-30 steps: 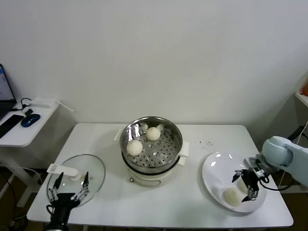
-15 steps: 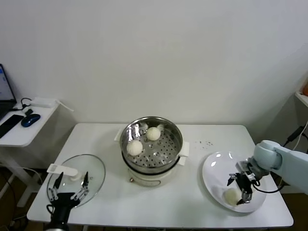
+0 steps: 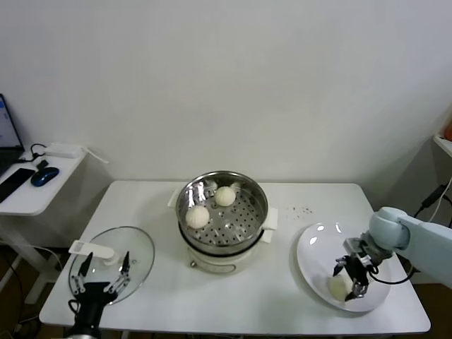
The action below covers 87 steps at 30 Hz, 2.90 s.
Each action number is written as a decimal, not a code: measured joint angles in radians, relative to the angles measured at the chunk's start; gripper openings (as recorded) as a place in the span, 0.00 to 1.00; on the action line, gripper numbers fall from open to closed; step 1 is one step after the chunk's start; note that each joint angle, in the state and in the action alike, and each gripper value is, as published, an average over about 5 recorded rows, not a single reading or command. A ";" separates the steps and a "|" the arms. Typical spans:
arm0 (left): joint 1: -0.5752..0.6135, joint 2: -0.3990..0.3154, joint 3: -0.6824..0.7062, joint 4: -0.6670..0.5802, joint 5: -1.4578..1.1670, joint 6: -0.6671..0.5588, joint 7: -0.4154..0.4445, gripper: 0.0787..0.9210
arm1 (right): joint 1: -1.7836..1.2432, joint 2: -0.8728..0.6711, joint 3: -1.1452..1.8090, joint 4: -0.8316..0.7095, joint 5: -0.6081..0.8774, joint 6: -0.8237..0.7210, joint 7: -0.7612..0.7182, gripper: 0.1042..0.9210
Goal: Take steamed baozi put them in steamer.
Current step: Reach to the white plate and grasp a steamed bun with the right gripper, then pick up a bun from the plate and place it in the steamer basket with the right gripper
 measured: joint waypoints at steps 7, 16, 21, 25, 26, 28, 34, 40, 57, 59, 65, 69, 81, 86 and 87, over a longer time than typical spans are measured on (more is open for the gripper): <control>0.000 0.000 -0.001 0.000 0.000 0.000 -0.001 0.88 | 0.008 -0.005 0.007 0.010 0.006 0.003 -0.002 0.63; -0.005 0.001 -0.001 -0.001 0.000 0.005 -0.001 0.88 | 0.083 -0.019 -0.001 0.058 0.015 0.033 -0.025 0.63; -0.013 0.001 0.001 -0.002 0.005 0.011 0.000 0.88 | 0.189 -0.013 -0.040 0.119 -0.007 0.084 -0.038 0.63; -0.018 0.001 0.001 -0.003 0.010 0.017 0.000 0.88 | 0.293 0.002 -0.077 0.179 -0.044 0.147 -0.044 0.65; -0.019 0.001 0.000 -0.003 0.011 0.018 0.000 0.88 | 0.322 0.007 -0.087 0.195 -0.055 0.164 -0.045 0.65; -0.019 0.001 -0.001 -0.004 0.012 0.019 0.000 0.88 | 0.380 0.021 -0.103 0.224 -0.076 0.199 -0.047 0.65; -0.017 0.000 -0.004 -0.005 0.015 0.021 -0.001 0.88 | 0.542 0.091 -0.130 0.286 -0.149 0.311 -0.046 0.64; -0.015 -0.004 -0.005 -0.010 0.016 0.024 -0.001 0.88 | 0.632 0.199 -0.136 0.307 -0.236 0.412 -0.034 0.65; -0.038 0.006 -0.008 -0.014 0.013 0.041 -0.002 0.88 | 0.596 0.555 -0.139 0.213 -0.483 0.596 -0.013 0.66; -0.041 0.008 -0.006 -0.011 0.013 0.042 -0.002 0.88 | 0.583 0.586 -0.145 0.197 -0.498 0.608 -0.012 0.67; -0.049 0.016 -0.003 -0.001 0.013 0.047 -0.002 0.88 | 0.546 0.658 -0.164 0.162 -0.536 0.634 -0.010 0.67; -0.053 0.017 -0.002 0.004 0.014 0.048 -0.002 0.88 | 0.523 0.687 -0.172 0.149 -0.549 0.644 -0.009 0.67; -0.058 0.015 0.003 0.012 0.018 0.050 -0.002 0.88 | 0.482 0.719 -0.191 0.145 -0.555 0.649 -0.009 0.70; -0.058 0.014 0.004 0.014 0.020 0.050 -0.002 0.88 | 0.471 0.721 -0.196 0.145 -0.553 0.650 -0.011 0.70; -0.058 0.014 0.004 0.014 0.020 0.050 -0.002 0.88 | 0.469 0.720 -0.197 0.145 -0.553 0.650 -0.012 0.70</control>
